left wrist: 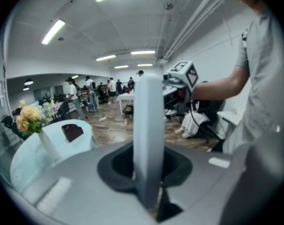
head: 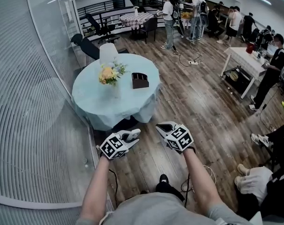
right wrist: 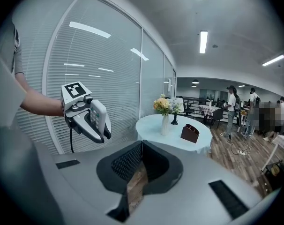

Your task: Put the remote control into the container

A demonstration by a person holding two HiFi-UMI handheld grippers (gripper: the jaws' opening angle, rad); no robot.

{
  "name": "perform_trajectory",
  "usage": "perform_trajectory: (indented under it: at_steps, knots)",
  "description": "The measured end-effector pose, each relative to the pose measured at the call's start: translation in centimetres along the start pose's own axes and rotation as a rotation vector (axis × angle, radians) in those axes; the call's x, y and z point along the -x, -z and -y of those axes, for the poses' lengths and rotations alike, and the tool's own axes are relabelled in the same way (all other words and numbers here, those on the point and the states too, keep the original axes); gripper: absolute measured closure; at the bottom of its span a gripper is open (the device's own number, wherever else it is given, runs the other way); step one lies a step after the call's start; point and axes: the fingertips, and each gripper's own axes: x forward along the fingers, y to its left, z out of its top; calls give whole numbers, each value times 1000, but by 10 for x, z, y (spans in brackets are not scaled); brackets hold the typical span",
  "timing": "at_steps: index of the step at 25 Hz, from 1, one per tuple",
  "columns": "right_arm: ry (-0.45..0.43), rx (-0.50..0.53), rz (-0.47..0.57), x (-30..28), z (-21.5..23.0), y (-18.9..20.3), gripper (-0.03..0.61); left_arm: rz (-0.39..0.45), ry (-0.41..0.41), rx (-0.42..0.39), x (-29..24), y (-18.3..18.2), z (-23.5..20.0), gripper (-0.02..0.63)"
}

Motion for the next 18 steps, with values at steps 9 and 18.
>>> perform_trajectory:
  at_steps: [9,18]
  knots:
    - [-43,25,-4,-6,37,1,561,-12,-21,13,-29,-17,-23,545]
    - [-103,25,8,-3,78,3,561,-16,-48,25,-66,-40,-41,545]
